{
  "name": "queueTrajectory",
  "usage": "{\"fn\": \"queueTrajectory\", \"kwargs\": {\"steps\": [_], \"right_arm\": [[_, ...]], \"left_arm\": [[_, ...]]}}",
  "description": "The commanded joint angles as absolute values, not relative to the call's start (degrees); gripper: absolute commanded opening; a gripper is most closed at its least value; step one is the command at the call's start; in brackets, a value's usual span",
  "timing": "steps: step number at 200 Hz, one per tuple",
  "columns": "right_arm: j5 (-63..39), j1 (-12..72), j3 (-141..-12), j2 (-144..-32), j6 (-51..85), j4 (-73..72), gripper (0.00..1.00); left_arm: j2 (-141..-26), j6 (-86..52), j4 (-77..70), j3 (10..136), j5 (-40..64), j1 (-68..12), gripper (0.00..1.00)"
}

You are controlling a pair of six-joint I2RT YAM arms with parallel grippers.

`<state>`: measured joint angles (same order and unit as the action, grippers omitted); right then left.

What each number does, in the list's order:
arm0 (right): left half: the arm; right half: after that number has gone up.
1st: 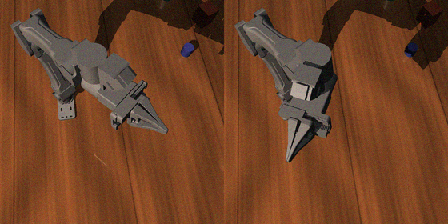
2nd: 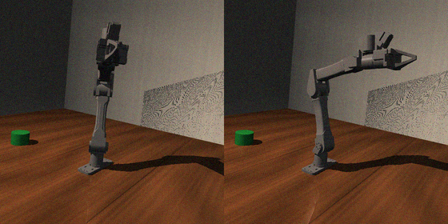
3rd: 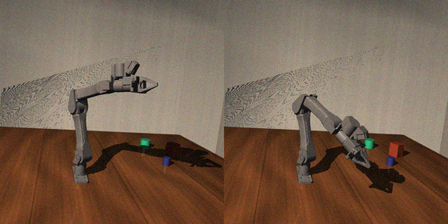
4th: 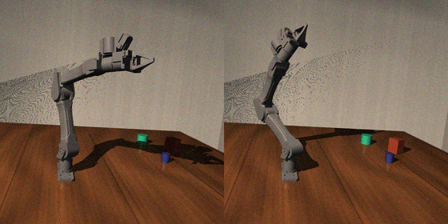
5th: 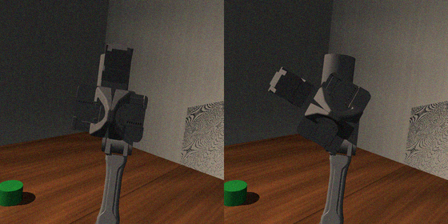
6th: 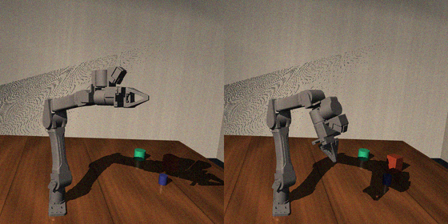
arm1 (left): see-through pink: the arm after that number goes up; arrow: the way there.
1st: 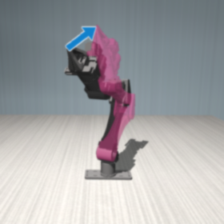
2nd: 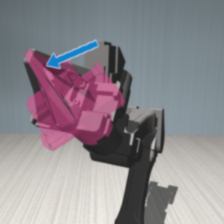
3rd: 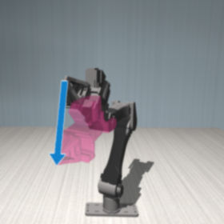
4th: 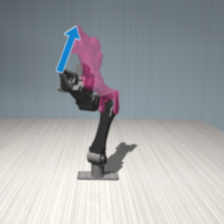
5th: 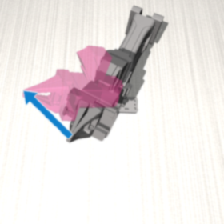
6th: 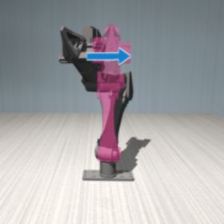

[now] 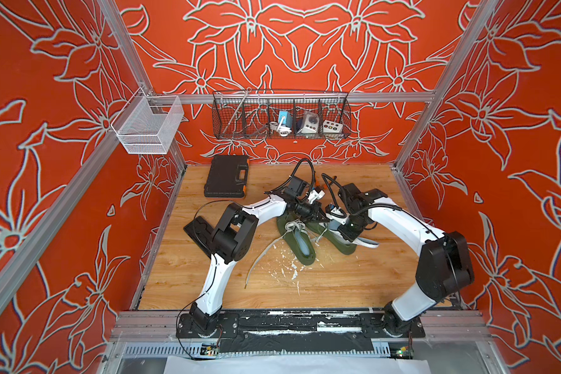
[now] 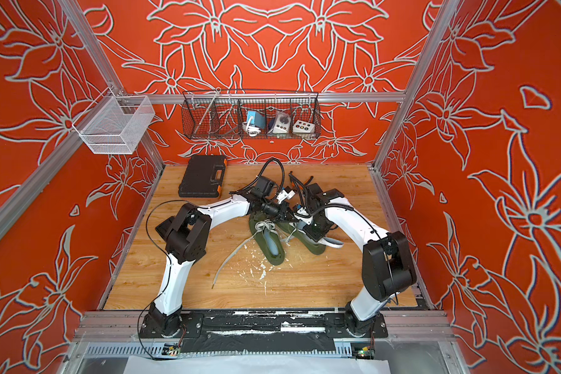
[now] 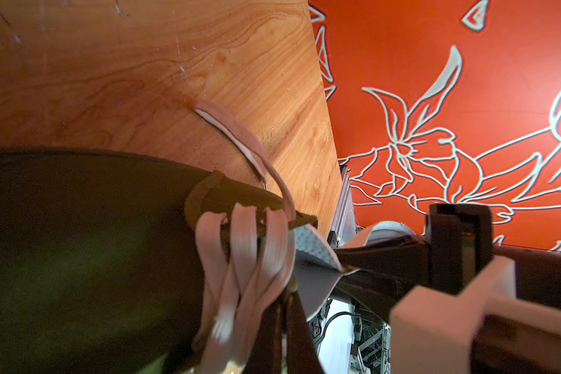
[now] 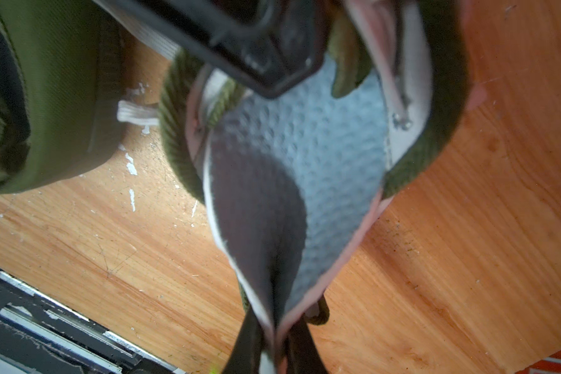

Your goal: Insert the insole into the shoe

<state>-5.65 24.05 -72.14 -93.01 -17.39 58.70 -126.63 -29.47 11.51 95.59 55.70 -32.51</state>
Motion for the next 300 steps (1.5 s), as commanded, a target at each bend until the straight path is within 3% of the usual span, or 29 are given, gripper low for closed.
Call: {"fn": "queueTrajectory", "kwargs": {"steps": [1,84,138,212,278,300], "right_arm": [[-7.6,24.4,-73.1,-94.6,-20.2,52.9,0.05],[-12.5,24.4,-67.1,-93.5,-19.4,41.3,0.10],[-8.4,24.4,-64.8,-90.5,-16.5,47.0,0.50],[-6.2,24.4,-65.2,-88.8,-12.2,54.6,0.70],[-4.5,24.3,-59.9,-84.0,-12.9,53.2,0.74],[-3.9,24.4,-59.3,-83.3,-12.9,53.5,0.69]], "left_arm": [[-126.7,-29.7,8.3,97.5,61.4,-33.0,0.00],[-126.4,-30.8,6.2,95.4,61.7,-33.0,0.00],[-126.2,-29.9,7.2,95.4,60.4,-32.1,0.00],[-126.1,-28.8,8.7,95.2,59.2,-31.4,0.00],[-126.8,-28.7,9.1,96.1,58.7,-31.3,0.00],[-126.9,-27.9,10.2,96.5,58.4,-31.3,0.00]]}}
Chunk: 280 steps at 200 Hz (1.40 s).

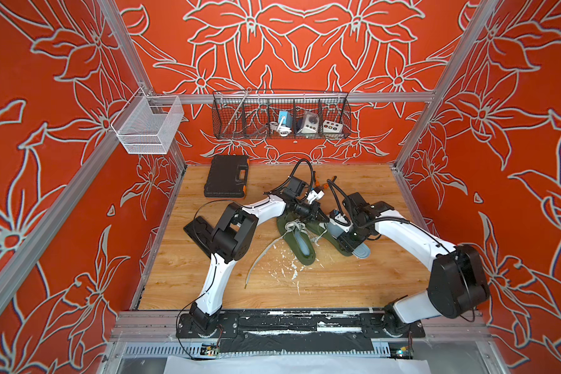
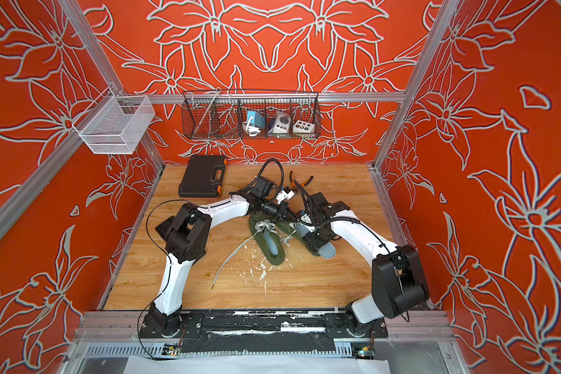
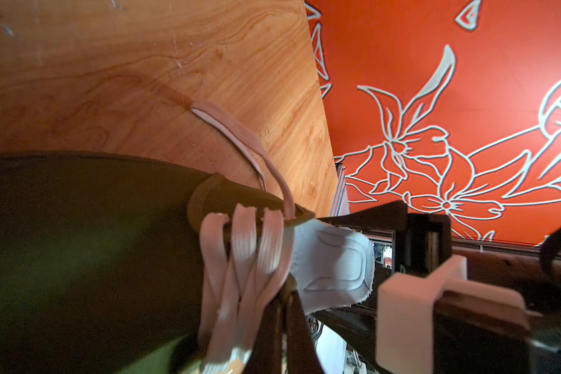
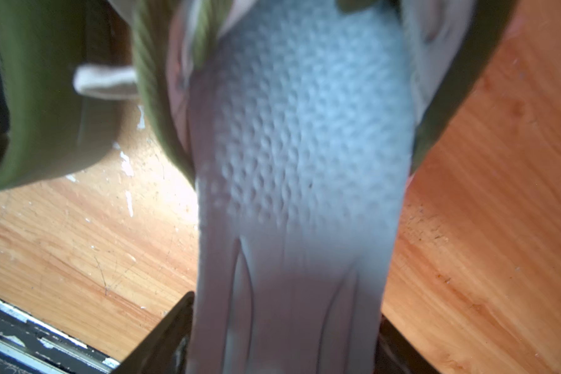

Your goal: Insert the insole into the shoe

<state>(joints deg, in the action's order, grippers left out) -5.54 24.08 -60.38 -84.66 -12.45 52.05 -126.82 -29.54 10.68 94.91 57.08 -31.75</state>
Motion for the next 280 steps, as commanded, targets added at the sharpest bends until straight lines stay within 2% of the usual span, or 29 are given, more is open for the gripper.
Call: {"fn": "queueTrajectory", "kwargs": {"steps": [1,75,101,163,243,280], "right_arm": [[-3.9,24.4,-59.4,-83.3,-12.8,53.6,0.69],[-4.6,24.4,-63.2,-85.7,-14.2,54.6,0.29],[-6.0,24.3,-66.3,-89.3,-14.6,54.2,0.21],[-7.4,24.3,-69.4,-93.4,-16.9,48.1,0.16],[-12.0,24.1,-65.7,-94.4,-18.7,39.3,0.13],[-10.4,24.1,-67.0,-95.7,-18.2,38.5,0.19]], "left_arm": [[-127.0,-27.9,10.2,96.6,58.4,-31.3,0.00],[-126.6,-28.9,8.6,95.8,59.1,-31.4,0.00],[-126.5,-29.7,7.6,95.3,59.6,-31.6,0.00],[-126.9,-31.4,5.2,94.1,60.9,-31.9,0.00],[-126.7,-31.8,4.0,93.1,61.3,-31.9,0.00],[-126.7,-31.8,3.7,92.2,61.2,-31.8,0.00]]}}
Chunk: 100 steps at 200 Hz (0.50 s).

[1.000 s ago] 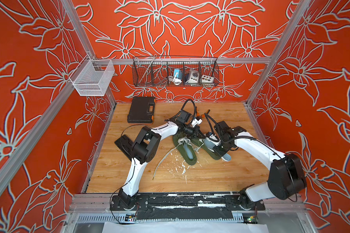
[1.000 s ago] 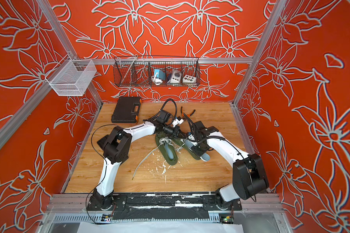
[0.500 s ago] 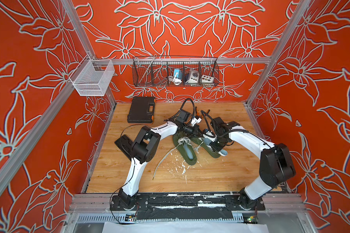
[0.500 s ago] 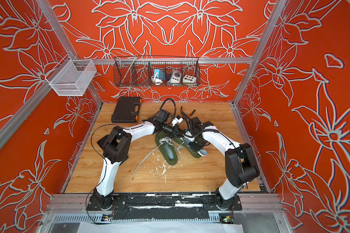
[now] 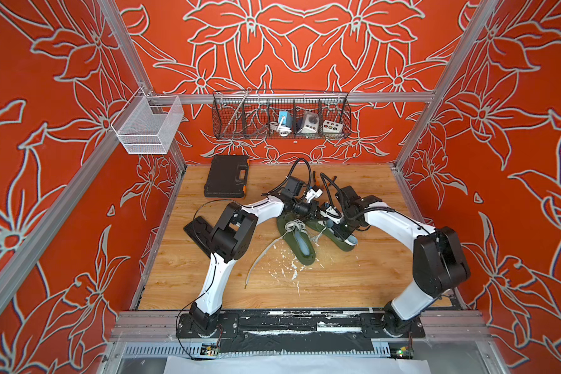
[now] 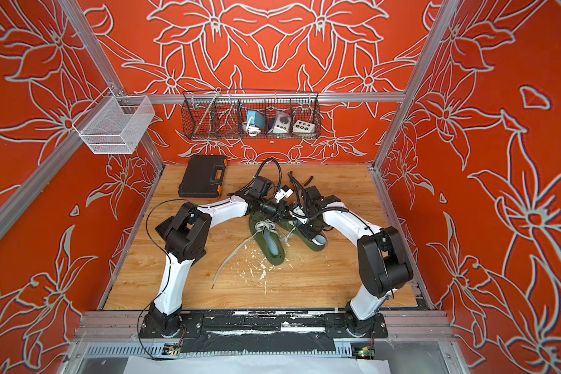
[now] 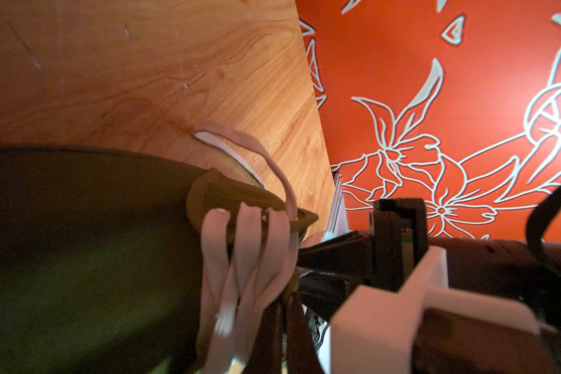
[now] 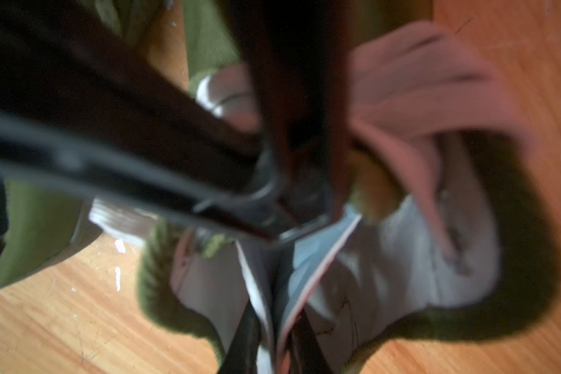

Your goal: Insert the insole into the shoe

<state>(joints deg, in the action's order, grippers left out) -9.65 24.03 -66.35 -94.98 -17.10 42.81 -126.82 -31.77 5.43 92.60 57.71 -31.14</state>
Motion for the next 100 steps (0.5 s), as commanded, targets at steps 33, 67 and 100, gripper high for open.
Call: {"fn": "queueTrajectory", "kwargs": {"steps": [33,67,100], "right_arm": [[-7.8,24.2,-66.3,-92.9,-16.5,44.8,0.51],[-4.9,24.1,-65.6,-89.6,-14.5,50.6,0.63],[-3.8,24.1,-64.5,-88.9,-13.3,53.4,0.66]], "left_arm": [[-126.1,-32.0,3.5,91.7,60.3,-31.3,0.00],[-125.9,-31.8,3.9,91.9,59.5,-30.7,0.00],[-126.2,-31.4,4.7,92.2,59.2,-30.6,0.00]]}}
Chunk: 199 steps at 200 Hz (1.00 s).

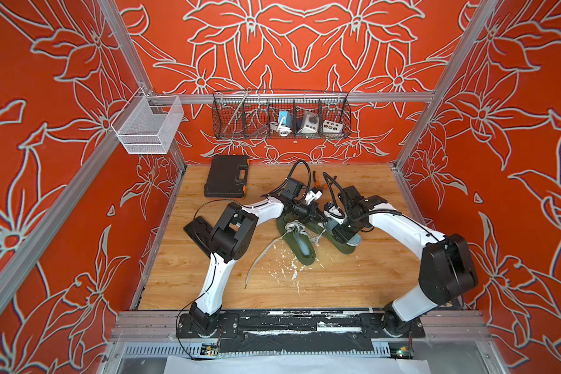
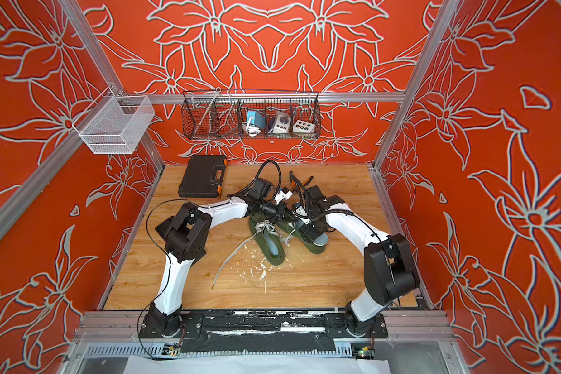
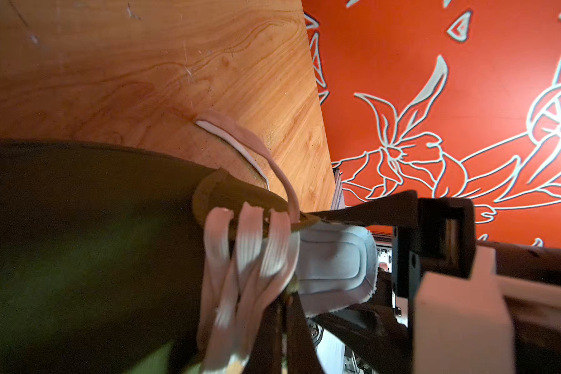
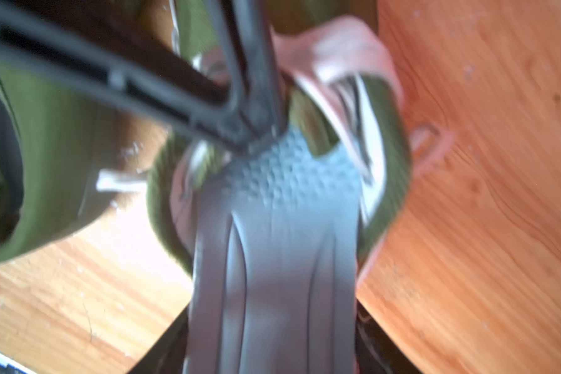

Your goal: Insert the insole into the shoe

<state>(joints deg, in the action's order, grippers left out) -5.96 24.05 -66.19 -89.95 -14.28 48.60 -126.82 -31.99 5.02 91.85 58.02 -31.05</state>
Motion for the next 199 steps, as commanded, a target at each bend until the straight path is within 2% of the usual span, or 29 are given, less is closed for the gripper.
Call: {"fn": "queueTrajectory", "kwargs": {"steps": [1,33,69,90,139,162,199], "right_arm": [[-3.8,24.1,-64.4,-88.9,-13.3,53.4,0.67],[-2.6,24.0,-63.9,-88.7,-11.8,54.7,0.72],[-4.0,24.1,-62.5,-87.6,-11.0,55.8,0.69],[-3.6,24.1,-62.5,-87.5,-11.3,55.9,0.58],[-4.1,24.1,-65.0,-89.0,-14.7,54.1,0.18],[-4.7,24.1,-67.0,-90.5,-16.3,52.4,0.10],[-6.5,24.1,-68.3,-93.0,-19.2,48.8,0.07]], "left_arm": [[-126.3,-31.5,4.7,92.3,59.2,-30.6,0.00],[-126.0,-31.2,5.0,92.3,59.2,-30.6,0.00],[-125.9,-31.2,5.1,92.3,59.2,-30.6,0.00],[-125.9,-31.4,5.1,92.3,59.2,-30.7,0.00],[-125.9,-31.4,4.9,91.8,59.4,-30.8,0.00],[-126.2,-31.4,5.0,91.9,59.6,-31.1,0.00],[-126.4,-31.9,4.3,91.4,59.7,-31.9,0.00]]}}
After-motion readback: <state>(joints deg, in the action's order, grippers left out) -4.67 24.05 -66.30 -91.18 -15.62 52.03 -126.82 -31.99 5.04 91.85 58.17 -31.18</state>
